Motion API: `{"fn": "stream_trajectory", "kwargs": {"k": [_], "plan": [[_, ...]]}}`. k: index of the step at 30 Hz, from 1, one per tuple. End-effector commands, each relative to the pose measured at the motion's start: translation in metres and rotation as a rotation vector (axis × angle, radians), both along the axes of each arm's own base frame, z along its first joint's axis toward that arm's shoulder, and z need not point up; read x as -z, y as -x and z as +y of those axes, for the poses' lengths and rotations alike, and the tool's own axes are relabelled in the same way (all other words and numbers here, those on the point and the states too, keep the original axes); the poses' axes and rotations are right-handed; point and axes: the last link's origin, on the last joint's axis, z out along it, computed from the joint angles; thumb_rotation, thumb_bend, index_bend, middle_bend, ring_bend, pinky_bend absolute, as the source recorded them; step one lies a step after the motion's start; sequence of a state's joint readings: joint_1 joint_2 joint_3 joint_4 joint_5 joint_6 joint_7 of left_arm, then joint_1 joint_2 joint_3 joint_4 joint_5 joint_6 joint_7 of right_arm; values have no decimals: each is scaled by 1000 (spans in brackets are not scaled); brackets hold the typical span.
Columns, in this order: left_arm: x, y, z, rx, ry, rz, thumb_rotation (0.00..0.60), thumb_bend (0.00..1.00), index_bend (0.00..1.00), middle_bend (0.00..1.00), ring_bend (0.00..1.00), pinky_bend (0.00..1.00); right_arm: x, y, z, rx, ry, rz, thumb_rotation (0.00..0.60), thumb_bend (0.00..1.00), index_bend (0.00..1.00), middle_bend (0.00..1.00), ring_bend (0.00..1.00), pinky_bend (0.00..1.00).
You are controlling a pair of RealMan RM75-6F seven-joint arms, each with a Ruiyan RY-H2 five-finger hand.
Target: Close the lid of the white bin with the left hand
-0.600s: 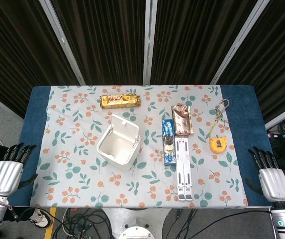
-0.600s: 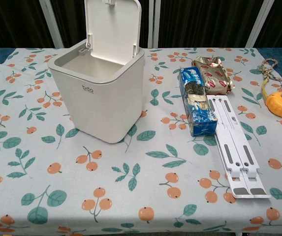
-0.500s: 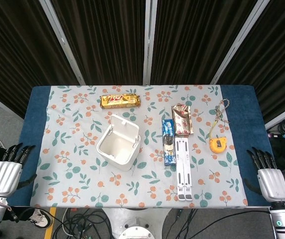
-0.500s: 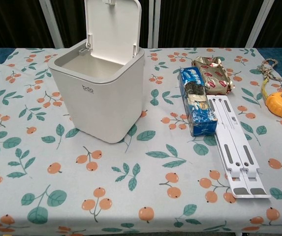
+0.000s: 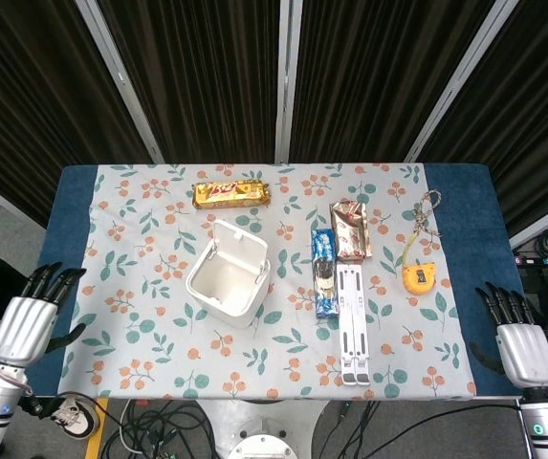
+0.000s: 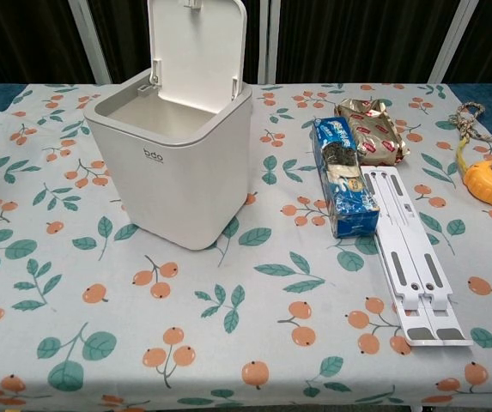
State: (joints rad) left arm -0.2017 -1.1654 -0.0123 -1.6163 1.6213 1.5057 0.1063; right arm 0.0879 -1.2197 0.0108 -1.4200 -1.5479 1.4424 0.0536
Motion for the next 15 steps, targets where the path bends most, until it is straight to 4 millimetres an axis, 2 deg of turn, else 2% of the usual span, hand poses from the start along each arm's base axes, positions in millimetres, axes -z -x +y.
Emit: {"fn": "stream_trajectory", "kwargs": {"k": [1,5,15], "plan": [[-3,-22,16,71,19,-32,600,182,124,157,68,124,-1,1,0,4,1,-2,600,178,0,0,0,0],[-3,-58,36,180,59,-47,600,182,124,157,68,124,0,2,0,5,0,-2,600,178,0,0,0,0],[14,-164,94,387,192,-44,600,183,124,157,67,124,3,5,-1,15,-8,-14,600,179,0,0,0,0]]}}
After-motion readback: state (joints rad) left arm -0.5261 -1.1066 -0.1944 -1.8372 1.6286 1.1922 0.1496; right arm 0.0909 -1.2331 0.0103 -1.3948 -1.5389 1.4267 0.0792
